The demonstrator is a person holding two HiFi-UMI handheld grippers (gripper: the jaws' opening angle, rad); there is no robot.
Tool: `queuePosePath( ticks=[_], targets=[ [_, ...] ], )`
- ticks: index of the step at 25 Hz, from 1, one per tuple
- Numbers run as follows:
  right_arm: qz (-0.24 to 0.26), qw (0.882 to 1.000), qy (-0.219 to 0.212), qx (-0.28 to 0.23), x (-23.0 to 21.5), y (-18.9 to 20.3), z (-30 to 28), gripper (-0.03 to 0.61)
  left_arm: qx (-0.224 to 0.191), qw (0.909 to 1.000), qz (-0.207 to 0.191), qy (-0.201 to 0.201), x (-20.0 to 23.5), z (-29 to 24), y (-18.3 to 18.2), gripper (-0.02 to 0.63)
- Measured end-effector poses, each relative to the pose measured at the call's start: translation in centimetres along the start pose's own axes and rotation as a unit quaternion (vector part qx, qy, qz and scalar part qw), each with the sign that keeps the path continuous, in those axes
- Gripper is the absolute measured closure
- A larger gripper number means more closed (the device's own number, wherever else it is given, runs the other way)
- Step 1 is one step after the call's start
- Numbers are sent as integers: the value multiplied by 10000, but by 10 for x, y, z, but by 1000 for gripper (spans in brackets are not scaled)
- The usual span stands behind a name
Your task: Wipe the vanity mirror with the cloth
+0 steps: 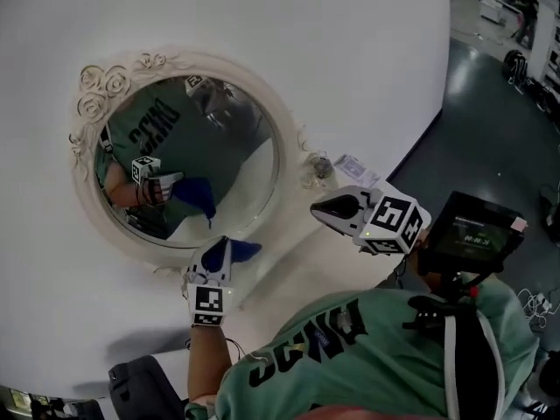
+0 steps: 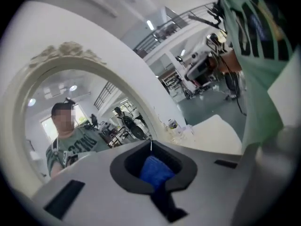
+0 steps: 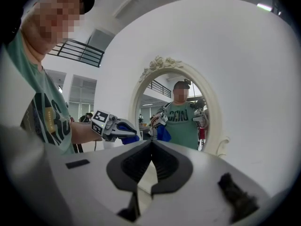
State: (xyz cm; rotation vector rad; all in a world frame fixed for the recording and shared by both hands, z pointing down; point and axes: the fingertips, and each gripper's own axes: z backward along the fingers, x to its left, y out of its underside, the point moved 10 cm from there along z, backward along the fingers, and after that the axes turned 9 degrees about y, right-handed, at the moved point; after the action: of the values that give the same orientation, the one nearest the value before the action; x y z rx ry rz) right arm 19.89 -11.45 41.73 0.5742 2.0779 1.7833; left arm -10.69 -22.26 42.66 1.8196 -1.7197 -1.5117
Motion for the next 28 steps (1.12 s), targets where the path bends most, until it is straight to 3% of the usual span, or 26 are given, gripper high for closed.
queuePosePath(
  ticks=[3,6,11,15,18,20,23,28],
  targets=[
    [-6,9996,-293,5,27,-8,-29,566,-404,9940,1004,-176,-1,60,26,598],
    [-15,9980,-628,-54,52,-18,-59,566,-824,9777,1886,-406,-8,118,55,598],
    [55,9939,-1101,-28,94,-20,-104,566,-1509,9417,2904,-785,-31,186,107,598],
    [188,9889,-1469,112,119,-22,-127,566,-1962,9033,3698,-941,-56,210,137,598],
    [27,9869,-1599,197,126,-21,-133,566,-2167,8829,4050,-979,-72,216,145,598],
    [-230,9865,-1604,250,125,-15,-137,566,-2269,8773,4120,-953,-77,215,144,598],
    [-499,9849,-1616,368,123,-6,-140,568,-2371,8775,4079,-859,-80,210,139,598],
    [-544,9830,-1679,513,128,5,-144,567,-2488,8759,4074,-698,-78,202,138,598]
  ],
)
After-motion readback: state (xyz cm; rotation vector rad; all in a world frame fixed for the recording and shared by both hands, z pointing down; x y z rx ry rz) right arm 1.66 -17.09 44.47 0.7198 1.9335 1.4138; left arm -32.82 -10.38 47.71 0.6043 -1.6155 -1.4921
